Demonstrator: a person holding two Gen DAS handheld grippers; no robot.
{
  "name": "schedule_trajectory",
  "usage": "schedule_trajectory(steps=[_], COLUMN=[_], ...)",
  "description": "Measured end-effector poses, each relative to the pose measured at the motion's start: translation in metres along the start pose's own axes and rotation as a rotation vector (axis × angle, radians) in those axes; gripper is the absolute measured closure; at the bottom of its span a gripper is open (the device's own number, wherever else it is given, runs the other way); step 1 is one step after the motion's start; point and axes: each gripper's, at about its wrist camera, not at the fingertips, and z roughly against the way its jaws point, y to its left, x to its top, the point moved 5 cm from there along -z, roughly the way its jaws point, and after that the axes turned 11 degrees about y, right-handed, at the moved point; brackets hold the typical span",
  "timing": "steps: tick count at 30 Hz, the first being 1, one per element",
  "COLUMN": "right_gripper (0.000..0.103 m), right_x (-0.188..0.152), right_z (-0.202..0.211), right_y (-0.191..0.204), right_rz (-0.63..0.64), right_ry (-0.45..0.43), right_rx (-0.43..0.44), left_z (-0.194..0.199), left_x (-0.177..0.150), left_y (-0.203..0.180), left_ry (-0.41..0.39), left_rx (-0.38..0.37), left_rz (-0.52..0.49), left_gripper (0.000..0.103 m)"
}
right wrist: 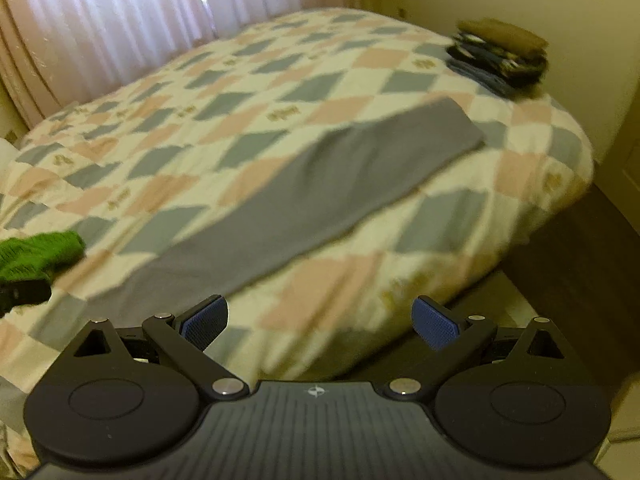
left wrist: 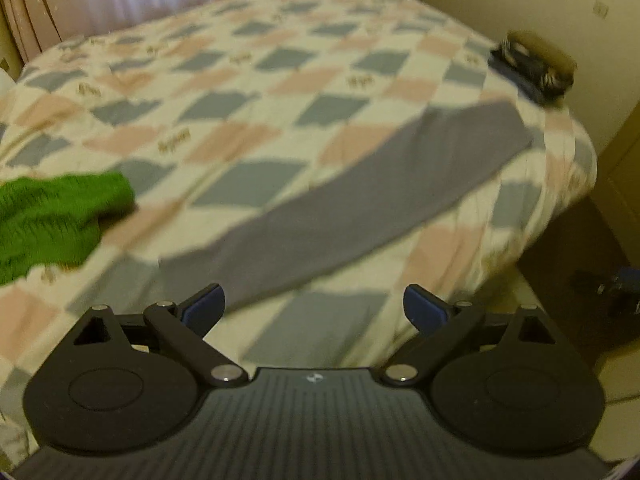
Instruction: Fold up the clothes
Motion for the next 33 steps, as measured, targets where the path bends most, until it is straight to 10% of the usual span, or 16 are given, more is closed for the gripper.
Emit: schedule_trajectory(steps=[13, 26, 33], right_gripper=[0.002, 0.002, 0.002], right_x=[-0.009, 0.034, 0.011], right_z=[0.007, -0.033, -0.084], right_y=[0.003, 0.106, 0.160], right_rz=[0.001, 0.044, 0.102], right_ry=[-0.008, -0.006, 0.085], right_rx=[0.004, 0.007, -0.047], left_z=[0.000, -0.029, -0.091], left_x=[-0.008, 0.016, 0.003], left_y=[0.005, 0.114, 0.185], left_ry=[0.000, 0.068, 0.238], left_rx=[0.005, -0.045, -0.125], left_rz=[-0.043, -0.098, -0.126], left_gripper=[0.007, 0.008, 0.037])
